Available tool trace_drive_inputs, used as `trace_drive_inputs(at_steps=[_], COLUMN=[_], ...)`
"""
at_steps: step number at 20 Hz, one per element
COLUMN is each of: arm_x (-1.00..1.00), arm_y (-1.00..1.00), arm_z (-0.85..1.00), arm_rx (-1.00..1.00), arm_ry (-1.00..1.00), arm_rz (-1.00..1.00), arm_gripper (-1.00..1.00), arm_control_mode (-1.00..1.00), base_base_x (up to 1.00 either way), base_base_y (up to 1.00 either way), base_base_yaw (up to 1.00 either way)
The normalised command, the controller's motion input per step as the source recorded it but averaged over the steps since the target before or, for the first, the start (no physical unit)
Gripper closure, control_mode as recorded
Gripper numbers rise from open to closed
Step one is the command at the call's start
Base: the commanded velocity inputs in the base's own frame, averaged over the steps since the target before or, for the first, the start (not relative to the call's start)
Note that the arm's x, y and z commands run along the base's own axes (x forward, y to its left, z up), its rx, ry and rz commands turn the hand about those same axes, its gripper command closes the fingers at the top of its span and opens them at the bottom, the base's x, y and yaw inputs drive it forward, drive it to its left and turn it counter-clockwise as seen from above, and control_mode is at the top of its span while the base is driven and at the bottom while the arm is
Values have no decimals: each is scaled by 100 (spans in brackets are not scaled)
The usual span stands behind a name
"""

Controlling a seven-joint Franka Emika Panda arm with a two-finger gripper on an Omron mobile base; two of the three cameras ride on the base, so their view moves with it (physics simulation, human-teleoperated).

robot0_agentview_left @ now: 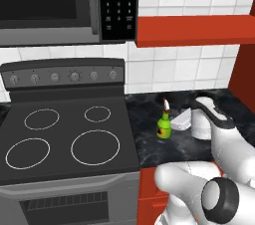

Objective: Move the cutting board and knife to the sink. Then move spray from the shelves to the counter.

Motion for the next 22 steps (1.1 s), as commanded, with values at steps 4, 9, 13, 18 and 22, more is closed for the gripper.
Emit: trace_drive_inputs(at_steps=[4,9,13,18,22], arm_x=[-27,-38,-39,-38,-39], arm_y=[-1,-4,0,0,0], arm_z=[35,28,25,24,22], arm_rx=[0,0,-4,-4,-4], arm_ry=[6,13,15,19,17], arm_rz=[-6,-11,-19,-25,-26], arm_gripper=[-100,-100,-100,-100,-100], arm_control_mode=[-100,-100,-100,-100,-100], base_base_x=[0,0,0,0,0], base_base_y=[0,0,0,0,0], base_base_yaw=[0,0,0,0,0])
